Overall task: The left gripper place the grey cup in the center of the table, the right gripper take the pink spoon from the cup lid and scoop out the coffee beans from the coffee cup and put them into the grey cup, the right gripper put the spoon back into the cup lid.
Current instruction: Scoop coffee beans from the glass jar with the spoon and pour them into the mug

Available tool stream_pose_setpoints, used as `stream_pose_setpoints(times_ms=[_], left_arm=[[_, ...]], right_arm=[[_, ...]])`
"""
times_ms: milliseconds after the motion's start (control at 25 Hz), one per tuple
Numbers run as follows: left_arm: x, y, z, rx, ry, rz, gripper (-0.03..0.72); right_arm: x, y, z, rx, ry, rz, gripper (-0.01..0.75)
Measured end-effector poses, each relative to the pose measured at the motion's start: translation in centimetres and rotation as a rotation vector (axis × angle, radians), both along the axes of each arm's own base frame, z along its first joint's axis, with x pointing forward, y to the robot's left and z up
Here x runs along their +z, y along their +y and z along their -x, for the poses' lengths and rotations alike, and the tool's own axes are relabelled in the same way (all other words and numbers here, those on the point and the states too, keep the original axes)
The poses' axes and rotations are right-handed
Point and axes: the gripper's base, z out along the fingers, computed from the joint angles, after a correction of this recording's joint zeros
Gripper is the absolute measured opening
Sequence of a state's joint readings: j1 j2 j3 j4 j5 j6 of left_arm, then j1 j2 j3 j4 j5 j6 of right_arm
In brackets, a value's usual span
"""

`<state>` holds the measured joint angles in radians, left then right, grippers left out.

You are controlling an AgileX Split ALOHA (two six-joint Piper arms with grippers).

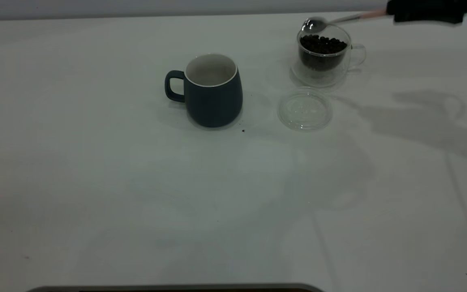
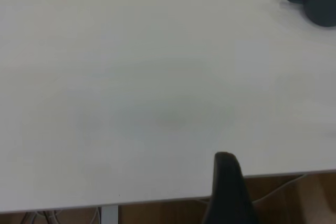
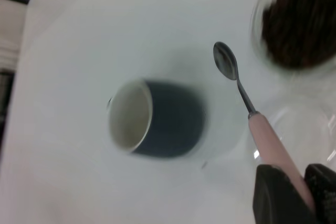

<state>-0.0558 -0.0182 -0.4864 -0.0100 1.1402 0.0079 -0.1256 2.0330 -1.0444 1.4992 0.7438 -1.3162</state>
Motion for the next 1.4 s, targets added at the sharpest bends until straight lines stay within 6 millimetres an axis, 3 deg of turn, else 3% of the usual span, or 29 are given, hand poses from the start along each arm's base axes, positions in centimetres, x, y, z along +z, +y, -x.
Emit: stream_pose_setpoints(times_ms=[200, 480, 640, 1120, 1400], left_arm=[[0.0, 0.0, 0.0, 0.0, 0.0, 0.0, 0.565], [0.0, 0.0, 0.0, 0.0, 0.0, 0.0, 0.565], [0.0, 0.0, 0.0, 0.001, 0.0, 0.001, 0.565], [0.0, 0.0, 0.0, 0.005, 0.0, 0.006, 0.565], [0.0, 0.0, 0.0, 0.005, 0.0, 0.006, 0.565]], right_arm=[[1.1, -0.9, -2.3, 0.033, -0.074, 0.134, 0.11], [-1.5, -1.2, -2.9, 0.072, -0.033, 0.184, 0.11], [-1.9, -1.4, -3.1, 0.065, -0.053, 0.222, 0.11], [-4.3, -1.3, -3.4, 0.017, -0.023, 0.164, 0.11], [-4.3, -1.0, -3.3, -0.027, 0.034, 0.085, 0.11]])
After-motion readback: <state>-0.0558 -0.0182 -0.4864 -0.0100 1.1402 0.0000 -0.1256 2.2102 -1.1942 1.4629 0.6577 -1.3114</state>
